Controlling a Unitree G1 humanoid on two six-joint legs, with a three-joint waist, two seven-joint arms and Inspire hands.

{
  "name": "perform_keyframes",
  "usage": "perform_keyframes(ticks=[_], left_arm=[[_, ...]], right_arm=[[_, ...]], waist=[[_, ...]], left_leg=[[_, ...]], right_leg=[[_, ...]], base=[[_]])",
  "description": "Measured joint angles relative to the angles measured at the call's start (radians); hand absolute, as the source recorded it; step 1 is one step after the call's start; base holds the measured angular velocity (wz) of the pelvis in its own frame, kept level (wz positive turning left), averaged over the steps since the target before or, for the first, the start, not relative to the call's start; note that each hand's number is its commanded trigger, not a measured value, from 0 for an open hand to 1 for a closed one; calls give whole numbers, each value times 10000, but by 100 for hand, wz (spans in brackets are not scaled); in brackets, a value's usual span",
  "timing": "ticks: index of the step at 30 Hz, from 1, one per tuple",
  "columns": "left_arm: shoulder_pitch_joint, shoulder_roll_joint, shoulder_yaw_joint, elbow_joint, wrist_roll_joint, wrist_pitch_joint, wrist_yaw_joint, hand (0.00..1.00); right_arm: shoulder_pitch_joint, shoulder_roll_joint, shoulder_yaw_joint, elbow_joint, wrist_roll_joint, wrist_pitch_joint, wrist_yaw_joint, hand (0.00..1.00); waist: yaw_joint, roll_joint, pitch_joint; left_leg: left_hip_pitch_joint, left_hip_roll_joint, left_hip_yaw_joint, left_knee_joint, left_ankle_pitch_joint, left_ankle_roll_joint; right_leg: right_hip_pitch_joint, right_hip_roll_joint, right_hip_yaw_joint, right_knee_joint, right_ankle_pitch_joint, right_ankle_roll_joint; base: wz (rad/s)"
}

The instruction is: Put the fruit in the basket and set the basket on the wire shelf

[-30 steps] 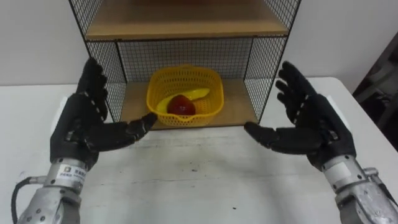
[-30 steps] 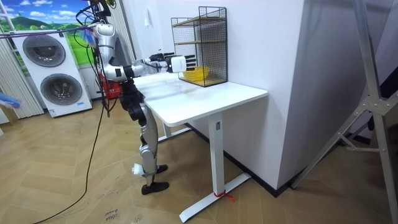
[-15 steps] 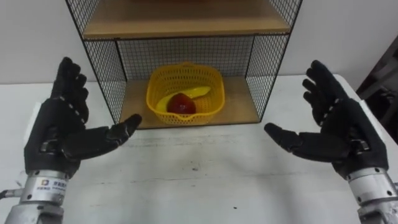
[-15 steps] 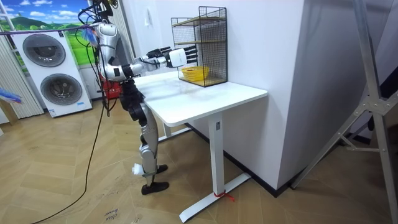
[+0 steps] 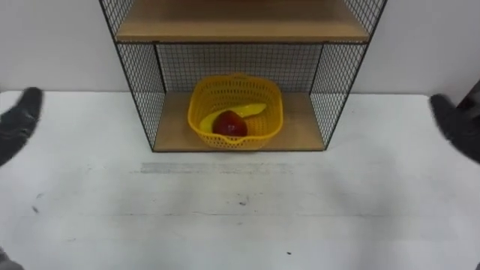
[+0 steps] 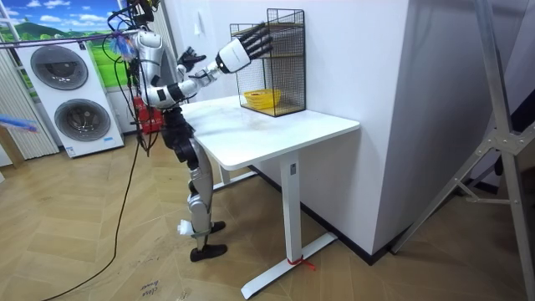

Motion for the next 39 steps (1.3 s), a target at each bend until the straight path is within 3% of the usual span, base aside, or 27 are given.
perform_keyframes(ticks=[1,4,6,7,9,10,12,13,15,16,18,19,21,23,24,25,28,31,33,36,39], left_arm=[[-12,132,472,-136,319,-58,690,0],[14,698,2193,-151,516,-282,2365,0],[113,1234,3756,242,173,-530,3518,0],[172,1387,4107,373,-111,-552,3796,0],[695,1689,5103,1152,-1606,-736,4640,0],[834,1687,5259,1455,-2059,-744,4796,0],[1368,1706,5587,3291,-3681,-681,5243,0],[1473,1706,5600,3843,-4114,-634,5330,0],[1643,1742,5479,6050,-5971,-530,5446,0],[1645,1740,5364,6601,-6350,-471,5446,0],[1737,1649,4456,8929,-7365,-336,5175,0],[1726,1625,4236,9514,-7616,-262,5042,0],[1710,1380,3371,11840,-8343,-84,4346,0],[1633,1150,2815,13221,-8375,122,3805,0],[1617,943,2643,13735,-8382,211,3464,0],[1603,877,2524,14039,-8348,248,3247,0],[1512,633,2254,15368,-8076,499,2190,0],[1132,505,1347,16544,-6797,965,1192,0],[704,442,499,16971,-5677,1594,348,0],[255,342,180,17028,-4162,2220,-756,0],[-131,356,-198,17025,-2931,2575,-1406,0]], right_arm=[[-28,-171,-482,-37,130,-71,-565,0],[7,-646,-1873,-94,445,-308,-1945,0],[156,-832,-3288,-39,1271,-529,-2881,0],[233,-880,-3580,-39,1564,-569,-3191,0],[529,-896,-4368,430,2734,-913,-4031,0],[619,-906,-4552,697,3025,-936,-4161,0],[1166,-949,-4983,2109,4212,-798,-4666,0],[1258,-949,-5034,2477,4630,-719,-4823,0],[1531,-953,-5004,3883,6187,-524,-5204,0],[1571,-943,-4950,4362,6422,-456,-5220,0],[1819,-821,-4413,6183,7341,-315,-5139,0],[1904,-788,-4271,6634,7728,-266,-5052,0],[1921,-419,-3798,8846,8788,-220,-4680,0],[1795,18,-3530,10544,9109,-227,-4446,0],[1669,269,-3395,11571,9150,-227,-4334,0],[1603,326,-3238,12138,9158,-227,-4256,0],[1104,447,-2523,14665,9129,71,-3566,0],[435,505,-1496,16309,8979,576,-2825,0],[-309,490,-783,17177,8081,1167,-2134,0],[-1080,367,-105,17670,6316,1799,-1146,0],[-1544,182,821,17786,4468,2304,-237,0]], waist=[[-5,-19,-25],[43,20,14],[40,126,35],[43,153,35],[37,154,27],[36,188,1],[24,313,-99],[27,348,-109],[-51,444,-92],[-47,456,-91],[11,449,-91],[10,440,-97],[-7,318,-159],[-52,230,-143],[-68,195,-143],[-76,182,-142],[-284,144,-125],[-373,92,-122],[-527,23,-84],[-560,-10,-69],[-493,-20,-65]], left_leg=[[-61,-23,-73,5,8,-7],[-113,-73,-139,21,30,-20],[-195,-50,-200,113,11,-22],[-225,-52,-205,155,-9,-25],[-261,-72,-169,156,-43,-21],[-277,-71,-159,165,-52,-17],[-483,-96,-91,195,-57,-8],[-551,-107,-86,224,-57,-7],[-751,-133,-95,290,-60,-2],[-786,-128,-95,313,-65,6],[-784,-96,-4,291,-83,24],[-777,-89,18,282,-96,37],[-757,-88,49,265,-149,38],[-769,-60,87,321,-218,44],[-756,-40,136,346,-250,64],[-734,-34,153,345,-259,66],[-500,-49,167,296,-308,80],[-200,7,415,224,-307,77],[63,27,492,118,-305,73],[269,57,621,54,-305,75],[332,62,659,-60,-277,35]], right_leg=[[-47,-3,-27,8,-14,4],[-95,-11,-50,-2,-22,-1],[-150,-19,-51,41,-51,-8],[-187,-28,-48,109,-85,-5],[-307,-97,-55,362,-218,-10],[-328,-110,-61,381,-227,-9],[-666,-187,-8,670,-323,0],[-759,-201,18,747,-340,1],[-948,-239,16,905,-397,9],[-969,-244,-22,907,-396,7],[-968,-244,-4,880,-384,-7],[-968,-243,14,880,-386,-8],[-940,-244,81,844,-359,-65],[-898,-241,65,820,-354,-75],[-871,-242,46,819,-408,15],[-849,-245,38,817,-416,30],[-616,-266,45,805,-451,-7],[-377,-278,113,804,-416,78],[-107,-255,140,650,-368,57],[32,-238,257,603,-319,26],[105,-218,265,438,-179,69]], base=[[14],[6],[4],[0],[0],[-5],[-7],[0],[0],[0],[-4],[-6],[0],[6],[3],[-5],[-3],[-5],[-2],[-18],[-3]])
